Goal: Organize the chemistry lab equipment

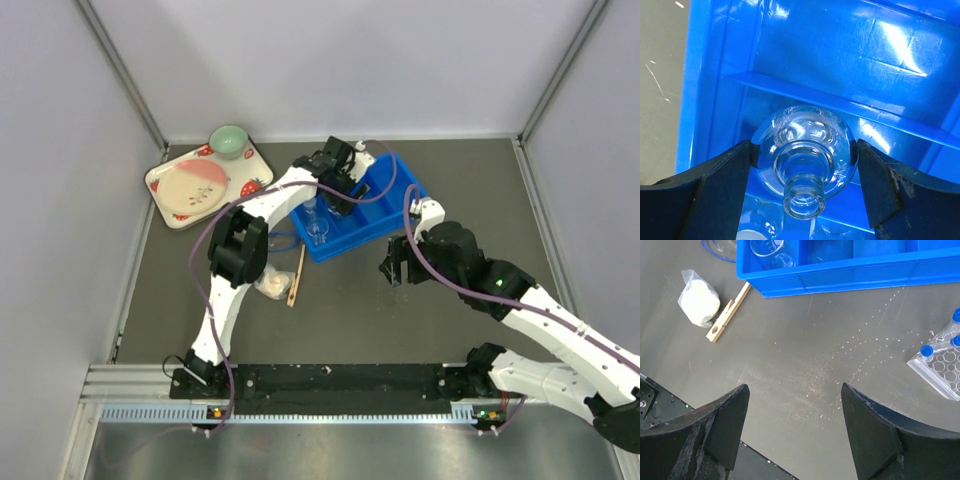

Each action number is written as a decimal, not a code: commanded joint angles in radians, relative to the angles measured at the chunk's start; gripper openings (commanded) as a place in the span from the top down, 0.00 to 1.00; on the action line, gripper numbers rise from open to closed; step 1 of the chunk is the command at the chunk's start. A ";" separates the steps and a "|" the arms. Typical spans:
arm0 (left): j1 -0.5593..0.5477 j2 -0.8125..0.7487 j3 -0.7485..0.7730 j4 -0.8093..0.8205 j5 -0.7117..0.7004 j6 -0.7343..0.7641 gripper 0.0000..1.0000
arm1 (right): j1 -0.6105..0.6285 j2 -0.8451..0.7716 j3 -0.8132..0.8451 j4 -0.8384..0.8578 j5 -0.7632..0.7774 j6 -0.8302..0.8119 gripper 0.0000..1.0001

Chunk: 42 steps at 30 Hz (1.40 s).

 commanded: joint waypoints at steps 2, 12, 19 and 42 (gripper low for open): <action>-0.005 -0.113 0.071 -0.003 -0.017 0.019 0.14 | 0.009 -0.023 -0.001 0.034 -0.014 0.011 0.26; -0.003 -0.135 0.096 -0.012 -0.003 0.027 0.02 | 0.009 -0.029 0.006 0.031 -0.023 0.014 0.26; -0.003 -0.150 0.098 -0.003 0.000 0.016 0.02 | 0.011 -0.037 0.015 0.020 -0.020 0.012 0.25; 0.069 -0.867 -0.391 -0.065 -0.364 -0.424 0.01 | 0.199 0.390 0.246 0.123 0.005 -0.060 0.25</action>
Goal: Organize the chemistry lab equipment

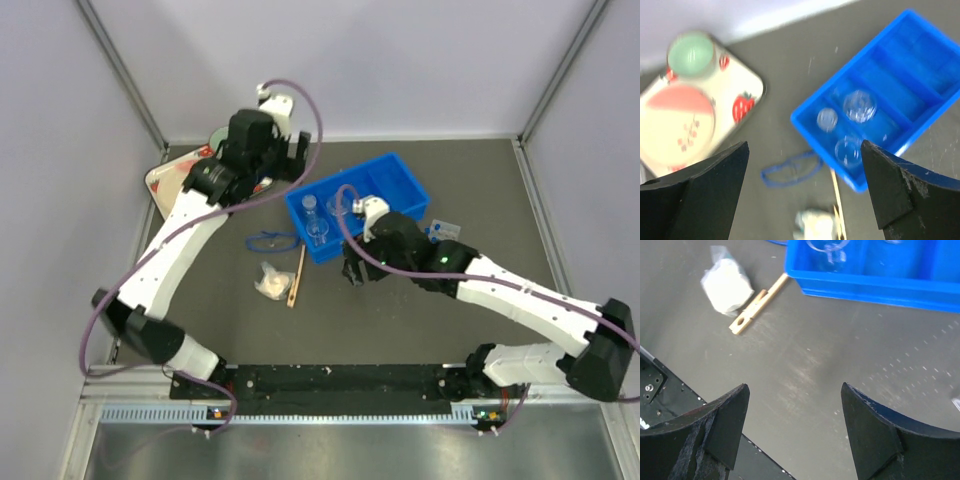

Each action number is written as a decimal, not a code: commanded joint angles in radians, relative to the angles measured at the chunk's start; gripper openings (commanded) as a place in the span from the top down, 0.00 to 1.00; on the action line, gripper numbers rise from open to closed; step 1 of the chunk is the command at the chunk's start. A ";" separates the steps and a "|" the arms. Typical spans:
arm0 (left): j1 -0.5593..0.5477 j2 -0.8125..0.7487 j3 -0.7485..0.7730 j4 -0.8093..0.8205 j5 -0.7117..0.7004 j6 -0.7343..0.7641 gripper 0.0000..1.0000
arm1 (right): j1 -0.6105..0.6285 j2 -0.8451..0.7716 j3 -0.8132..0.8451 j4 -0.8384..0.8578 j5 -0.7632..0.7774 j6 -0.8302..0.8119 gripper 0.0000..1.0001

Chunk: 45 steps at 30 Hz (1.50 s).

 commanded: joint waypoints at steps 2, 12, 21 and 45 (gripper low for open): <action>0.055 -0.226 -0.355 0.033 -0.064 -0.220 0.01 | 0.127 0.160 0.169 0.082 0.033 -0.036 0.25; 0.143 -0.640 -0.782 0.120 -0.150 -0.410 0.01 | 0.232 0.535 0.380 0.120 -0.002 -0.077 0.26; 0.301 -0.743 -0.925 0.031 -0.155 -0.472 0.01 | 0.235 0.713 0.477 0.208 -0.066 -0.102 0.26; 0.433 -0.836 -1.049 0.005 -0.175 -0.605 0.02 | 0.235 1.038 0.706 0.186 -0.092 -0.100 0.32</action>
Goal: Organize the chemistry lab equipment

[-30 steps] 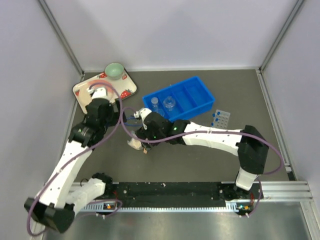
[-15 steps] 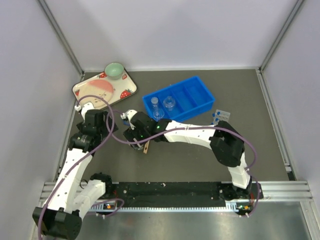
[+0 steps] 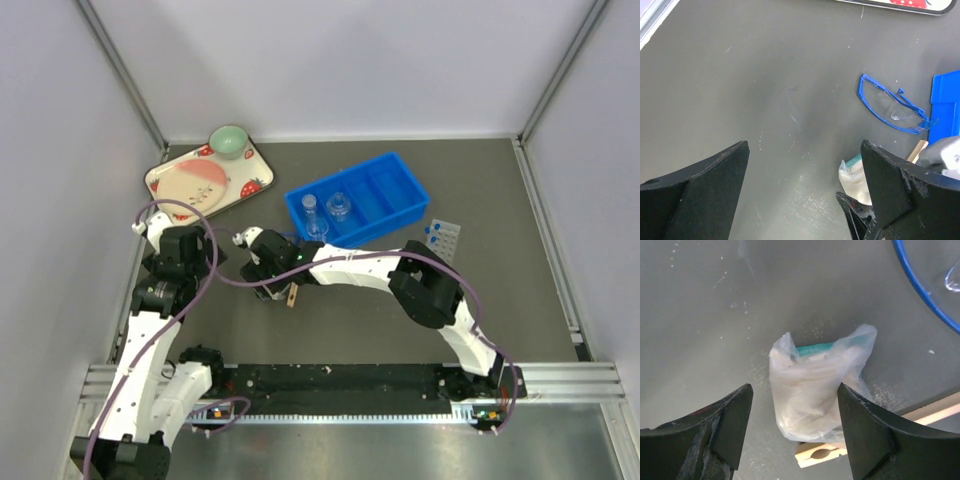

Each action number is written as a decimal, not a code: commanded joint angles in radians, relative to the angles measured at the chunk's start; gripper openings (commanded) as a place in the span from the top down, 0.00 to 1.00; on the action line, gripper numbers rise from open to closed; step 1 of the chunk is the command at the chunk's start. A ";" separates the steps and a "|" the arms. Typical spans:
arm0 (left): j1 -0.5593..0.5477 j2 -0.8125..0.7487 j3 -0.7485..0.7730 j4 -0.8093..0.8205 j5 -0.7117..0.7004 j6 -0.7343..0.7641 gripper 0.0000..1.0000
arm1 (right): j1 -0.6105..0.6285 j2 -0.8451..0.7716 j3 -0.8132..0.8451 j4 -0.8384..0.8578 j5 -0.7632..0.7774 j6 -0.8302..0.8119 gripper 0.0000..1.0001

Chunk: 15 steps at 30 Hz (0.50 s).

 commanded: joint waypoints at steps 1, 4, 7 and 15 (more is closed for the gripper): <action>0.007 -0.003 -0.012 0.022 0.007 0.007 0.02 | 0.007 0.032 0.039 0.016 -0.006 0.009 0.35; 0.007 -0.006 -0.022 0.034 0.019 0.008 0.02 | 0.009 0.035 0.018 0.023 -0.005 0.016 0.51; 0.008 -0.007 -0.020 0.039 0.021 0.013 0.02 | 0.007 0.032 0.004 0.023 0.006 0.022 0.75; 0.008 -0.007 -0.023 0.040 0.018 0.019 0.02 | 0.010 -0.045 0.000 0.000 0.024 0.020 1.00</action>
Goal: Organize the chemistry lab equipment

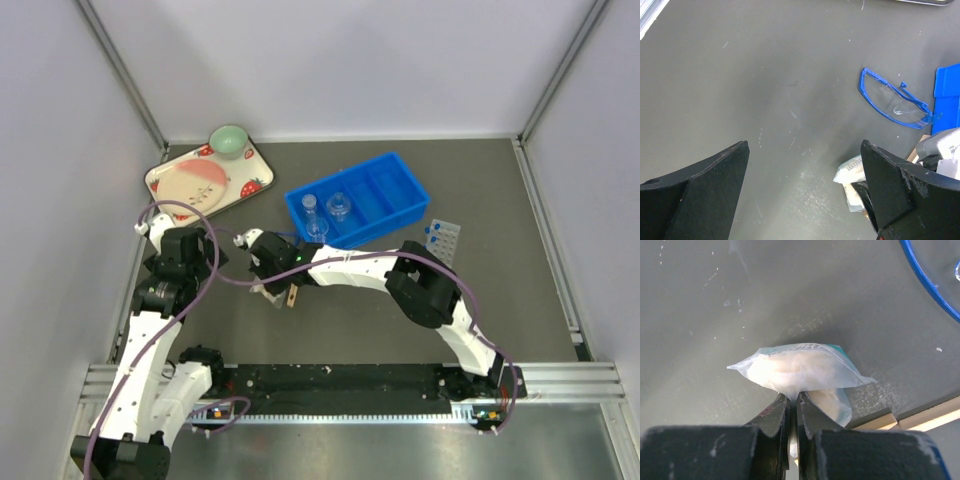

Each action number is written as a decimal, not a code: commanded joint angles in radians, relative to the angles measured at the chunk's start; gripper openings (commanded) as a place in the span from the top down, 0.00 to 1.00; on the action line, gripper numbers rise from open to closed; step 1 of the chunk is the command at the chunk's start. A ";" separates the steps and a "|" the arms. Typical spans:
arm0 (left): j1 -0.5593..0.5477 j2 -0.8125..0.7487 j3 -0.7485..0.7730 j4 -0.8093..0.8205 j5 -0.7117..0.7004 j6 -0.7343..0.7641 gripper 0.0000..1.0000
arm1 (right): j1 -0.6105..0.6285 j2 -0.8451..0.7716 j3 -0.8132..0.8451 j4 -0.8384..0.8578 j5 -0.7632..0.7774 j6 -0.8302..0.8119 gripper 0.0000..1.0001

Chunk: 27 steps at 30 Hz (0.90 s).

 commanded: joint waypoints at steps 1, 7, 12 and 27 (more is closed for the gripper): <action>0.007 -0.015 -0.008 0.038 -0.003 0.011 0.02 | 0.010 -0.096 -0.009 -0.009 0.029 -0.002 1.00; 0.007 -0.017 -0.011 0.044 0.006 0.016 0.02 | 0.007 -0.283 -0.063 -0.043 0.159 -0.008 1.00; 0.007 -0.015 -0.016 0.051 0.018 0.023 0.02 | -0.002 -0.418 -0.084 -0.060 0.256 -0.023 1.00; 0.005 -0.033 -0.027 0.079 0.066 0.069 0.01 | -0.364 -0.527 -0.141 -0.091 0.221 0.012 1.00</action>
